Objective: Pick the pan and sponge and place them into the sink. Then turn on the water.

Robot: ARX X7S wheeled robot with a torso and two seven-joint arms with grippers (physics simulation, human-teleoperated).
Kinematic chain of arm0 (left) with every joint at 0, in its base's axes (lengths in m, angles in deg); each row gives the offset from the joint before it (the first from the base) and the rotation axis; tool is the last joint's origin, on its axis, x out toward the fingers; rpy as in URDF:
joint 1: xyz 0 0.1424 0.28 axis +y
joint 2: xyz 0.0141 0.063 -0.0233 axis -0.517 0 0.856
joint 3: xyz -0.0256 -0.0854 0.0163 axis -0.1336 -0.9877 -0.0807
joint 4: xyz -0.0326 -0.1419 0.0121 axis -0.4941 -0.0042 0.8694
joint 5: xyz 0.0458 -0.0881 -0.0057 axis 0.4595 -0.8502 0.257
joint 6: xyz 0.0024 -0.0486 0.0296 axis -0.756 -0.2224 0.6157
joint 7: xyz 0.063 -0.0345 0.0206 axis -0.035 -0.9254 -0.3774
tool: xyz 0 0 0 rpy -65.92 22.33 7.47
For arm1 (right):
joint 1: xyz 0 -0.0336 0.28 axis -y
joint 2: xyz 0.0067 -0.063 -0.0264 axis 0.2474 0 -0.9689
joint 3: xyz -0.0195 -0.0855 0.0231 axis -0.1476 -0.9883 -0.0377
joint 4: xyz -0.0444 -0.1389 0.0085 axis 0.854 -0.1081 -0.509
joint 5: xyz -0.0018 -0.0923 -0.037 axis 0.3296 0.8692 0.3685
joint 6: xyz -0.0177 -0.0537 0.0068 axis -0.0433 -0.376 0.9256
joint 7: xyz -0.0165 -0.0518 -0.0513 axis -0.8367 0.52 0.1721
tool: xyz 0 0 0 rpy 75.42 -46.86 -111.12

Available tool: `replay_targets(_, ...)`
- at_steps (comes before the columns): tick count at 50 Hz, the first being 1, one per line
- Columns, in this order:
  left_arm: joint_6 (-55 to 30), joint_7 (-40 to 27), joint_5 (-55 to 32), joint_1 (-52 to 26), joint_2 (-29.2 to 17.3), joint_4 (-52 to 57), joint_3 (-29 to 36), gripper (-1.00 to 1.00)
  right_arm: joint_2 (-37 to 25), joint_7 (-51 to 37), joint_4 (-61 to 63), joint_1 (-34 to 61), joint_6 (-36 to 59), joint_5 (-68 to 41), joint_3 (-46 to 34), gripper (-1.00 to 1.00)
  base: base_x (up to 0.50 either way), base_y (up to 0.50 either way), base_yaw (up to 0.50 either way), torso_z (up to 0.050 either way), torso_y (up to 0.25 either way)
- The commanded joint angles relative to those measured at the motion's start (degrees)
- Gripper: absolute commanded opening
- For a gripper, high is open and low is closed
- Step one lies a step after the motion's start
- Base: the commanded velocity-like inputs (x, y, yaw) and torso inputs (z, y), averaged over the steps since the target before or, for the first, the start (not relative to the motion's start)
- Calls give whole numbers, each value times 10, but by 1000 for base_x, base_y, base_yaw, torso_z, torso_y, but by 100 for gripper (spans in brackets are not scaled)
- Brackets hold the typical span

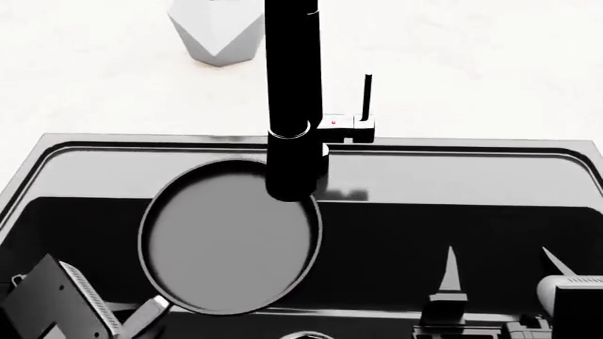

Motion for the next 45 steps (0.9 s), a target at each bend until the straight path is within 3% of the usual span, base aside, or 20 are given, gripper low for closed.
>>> replay_targets(1, 77, 74, 91, -33, 12, -38, 51, -100, -1, 0, -1, 6, 5, 0, -5, 100, 11, 0, 3, 0, 0)
replay_targets(11, 110, 133, 158, -62, 34, -107, 114, -100, -3, -1, 0, -2, 3, 4, -6, 100, 0, 0, 0, 1, 2)
replay_targets(17, 110, 180, 128, -80, 44, -122, 113, -100, -2, -2, 1, -2, 1, 4, -5, 100, 0, 0, 0, 0, 2)
replay_targets(21, 134, 195, 148, -90, 62, -162, 123, -100, -3, -3, 2, -3, 2, 3, -4, 100, 0, 0, 0, 0, 0)
replay_targets(22, 154, 215, 176, -91, 59, -160, 150, -100, -4, -3, 2, -4, 1, 2, -3, 100, 0, 0, 0, 0, 0)
replay_targets(45, 217, 312, 198, -92, 124, -325, 204, -100, -3, -4, 0, -5, 1, 2, -5, 100, 0, 0, 0, 1, 1)
